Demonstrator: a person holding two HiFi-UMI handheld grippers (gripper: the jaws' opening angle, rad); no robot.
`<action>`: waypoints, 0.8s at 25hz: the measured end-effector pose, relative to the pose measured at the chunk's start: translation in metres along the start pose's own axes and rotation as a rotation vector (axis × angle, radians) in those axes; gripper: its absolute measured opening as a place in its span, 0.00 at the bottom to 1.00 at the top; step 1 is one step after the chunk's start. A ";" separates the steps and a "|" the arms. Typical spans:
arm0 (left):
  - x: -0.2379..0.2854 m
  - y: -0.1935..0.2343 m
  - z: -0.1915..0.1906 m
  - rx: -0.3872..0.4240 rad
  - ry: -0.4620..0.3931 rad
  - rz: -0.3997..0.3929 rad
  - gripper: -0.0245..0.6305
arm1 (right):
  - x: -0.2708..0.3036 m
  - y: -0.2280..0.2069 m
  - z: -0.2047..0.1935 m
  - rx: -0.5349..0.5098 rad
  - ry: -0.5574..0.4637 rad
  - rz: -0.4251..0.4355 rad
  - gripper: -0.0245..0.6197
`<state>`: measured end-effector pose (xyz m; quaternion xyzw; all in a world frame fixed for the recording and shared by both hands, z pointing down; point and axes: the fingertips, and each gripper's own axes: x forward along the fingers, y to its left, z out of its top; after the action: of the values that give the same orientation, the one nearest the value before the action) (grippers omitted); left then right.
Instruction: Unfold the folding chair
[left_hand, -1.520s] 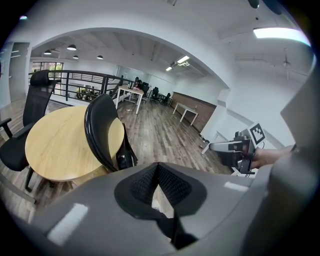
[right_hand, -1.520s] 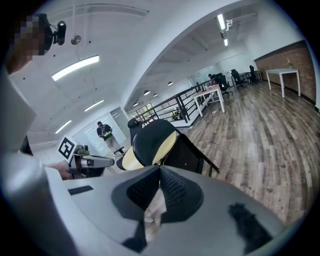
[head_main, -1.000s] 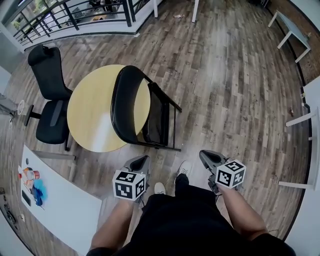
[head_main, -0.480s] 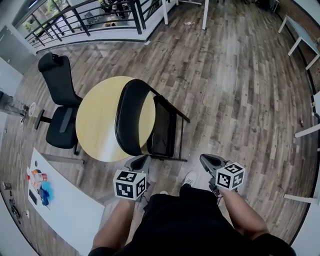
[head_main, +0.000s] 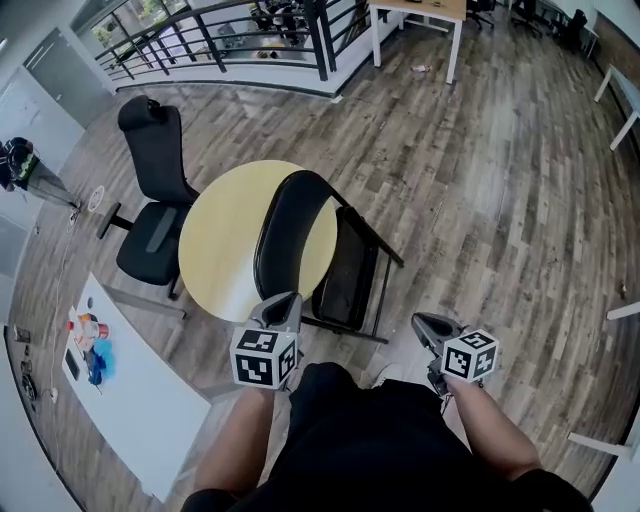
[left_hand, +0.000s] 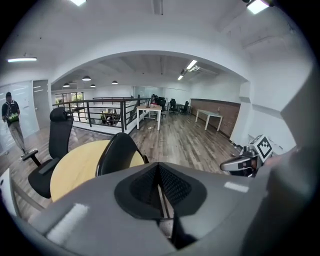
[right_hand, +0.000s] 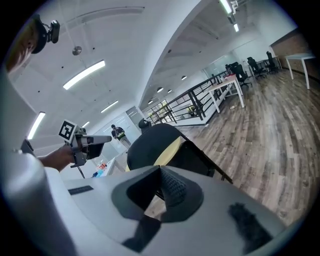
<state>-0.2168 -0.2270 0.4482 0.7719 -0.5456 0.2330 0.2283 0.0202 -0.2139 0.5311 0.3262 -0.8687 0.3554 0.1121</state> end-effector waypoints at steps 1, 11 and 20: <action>-0.003 0.008 0.003 0.005 -0.007 0.026 0.05 | 0.003 0.003 0.002 -0.008 0.001 0.009 0.05; 0.004 0.116 0.036 0.027 0.009 0.156 0.21 | 0.037 0.019 0.009 -0.052 0.017 0.003 0.05; 0.089 0.164 0.033 0.027 0.149 0.055 0.38 | 0.055 0.023 0.031 -0.031 -0.031 -0.115 0.05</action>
<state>-0.3424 -0.3621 0.4926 0.7403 -0.5449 0.3033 0.2511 -0.0357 -0.2499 0.5200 0.3795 -0.8554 0.3300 0.1240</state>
